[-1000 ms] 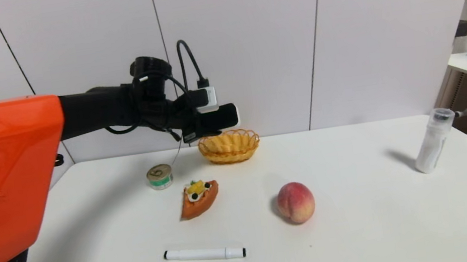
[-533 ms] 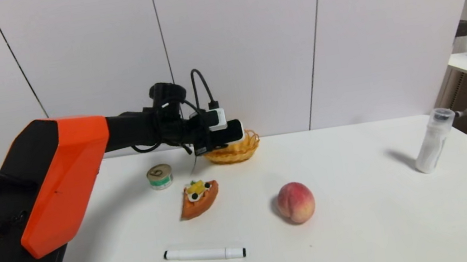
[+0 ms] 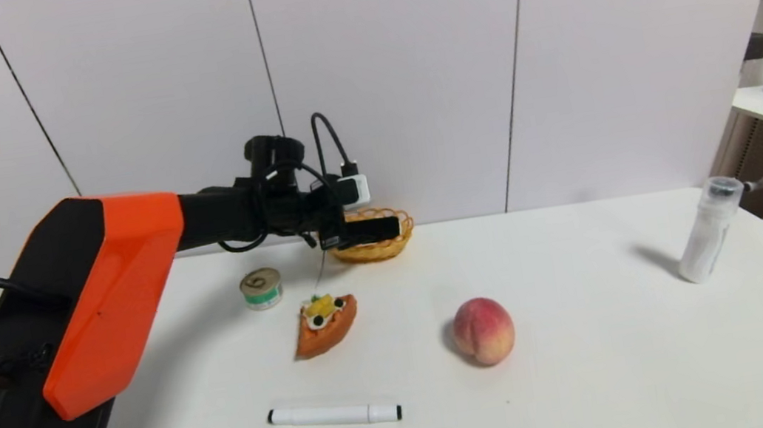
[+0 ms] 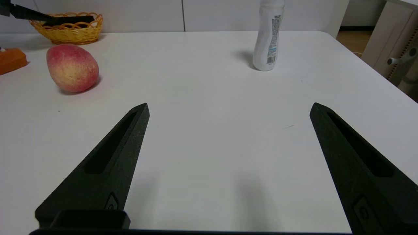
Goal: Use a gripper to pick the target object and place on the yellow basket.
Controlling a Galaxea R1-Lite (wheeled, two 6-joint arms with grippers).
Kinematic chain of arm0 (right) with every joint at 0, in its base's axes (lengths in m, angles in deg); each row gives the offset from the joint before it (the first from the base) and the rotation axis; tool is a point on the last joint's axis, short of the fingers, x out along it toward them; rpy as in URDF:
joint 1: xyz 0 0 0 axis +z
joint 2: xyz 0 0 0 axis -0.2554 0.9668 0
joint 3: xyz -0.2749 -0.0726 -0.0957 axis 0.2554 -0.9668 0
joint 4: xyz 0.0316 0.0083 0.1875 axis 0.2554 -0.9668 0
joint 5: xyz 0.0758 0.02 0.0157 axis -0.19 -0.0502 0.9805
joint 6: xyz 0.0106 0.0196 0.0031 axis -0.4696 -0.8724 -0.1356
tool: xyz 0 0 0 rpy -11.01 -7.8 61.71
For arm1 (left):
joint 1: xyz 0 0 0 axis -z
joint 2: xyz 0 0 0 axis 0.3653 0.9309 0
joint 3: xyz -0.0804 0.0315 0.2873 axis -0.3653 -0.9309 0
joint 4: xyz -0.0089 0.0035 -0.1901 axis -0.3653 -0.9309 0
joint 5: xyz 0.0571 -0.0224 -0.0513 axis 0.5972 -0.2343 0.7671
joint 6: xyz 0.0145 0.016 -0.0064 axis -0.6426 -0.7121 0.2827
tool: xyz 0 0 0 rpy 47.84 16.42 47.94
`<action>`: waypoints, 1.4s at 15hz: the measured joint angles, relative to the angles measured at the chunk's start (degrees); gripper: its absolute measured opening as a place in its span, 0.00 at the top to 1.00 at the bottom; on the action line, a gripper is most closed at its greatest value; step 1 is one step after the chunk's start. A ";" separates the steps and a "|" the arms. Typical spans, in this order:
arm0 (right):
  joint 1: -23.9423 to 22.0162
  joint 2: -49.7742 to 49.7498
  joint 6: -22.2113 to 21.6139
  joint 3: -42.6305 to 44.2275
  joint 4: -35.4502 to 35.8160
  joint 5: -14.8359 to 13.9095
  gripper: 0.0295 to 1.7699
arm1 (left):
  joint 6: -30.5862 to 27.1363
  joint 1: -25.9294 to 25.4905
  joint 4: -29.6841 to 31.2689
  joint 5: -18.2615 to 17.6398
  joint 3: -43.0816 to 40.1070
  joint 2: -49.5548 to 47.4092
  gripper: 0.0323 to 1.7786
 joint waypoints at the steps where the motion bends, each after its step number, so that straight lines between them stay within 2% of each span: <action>1: 0.02 0.00 0.02 0.00 0.00 0.00 0.04 | -0.11 0.02 -0.02 0.00 0.00 -0.91 0.16; 4: 0.02 -0.02 0.00 0.00 0.02 0.00 0.04 | 0.46 -0.06 -0.80 1.82 -0.50 -7.12 0.12; 7: 0.00 -0.02 0.02 0.00 0.00 0.00 0.04 | 7.61 -0.24 -1.62 7.89 -1.22 -16.91 0.10; 8: 0.02 0.00 0.02 0.00 0.02 0.00 0.04 | 11.54 -0.24 -1.71 11.39 -1.99 -20.52 0.09; 10: 0.02 -0.02 0.02 0.00 0.00 0.00 0.04 | 20.88 -0.28 -1.71 20.74 -5.88 -28.65 0.08; 12: 0.02 0.00 0.05 0.00 -0.02 0.00 0.04 | 31.56 -0.66 -1.71 30.01 -13.95 -37.47 0.07; 13: 0.02 0.00 0.02 0.00 0.02 0.00 0.04 | 36.82 -1.22 -1.63 33.45 -19.44 -42.24 0.07; 14: 0.02 0.00 0.02 0.00 0.00 0.00 0.04 | 40.88 -2.27 -1.24 35.41 -25.20 -46.64 0.06; 16: 0.02 0.00 0.02 0.00 0.00 0.00 0.04 | 45.92 -5.64 0.90 36.05 -38.44 -55.66 0.06; 21: 0.02 0.00 0.02 0.00 0.02 0.02 0.04 | 51.02 -13.73 9.28 35.27 -72.64 -79.14 0.05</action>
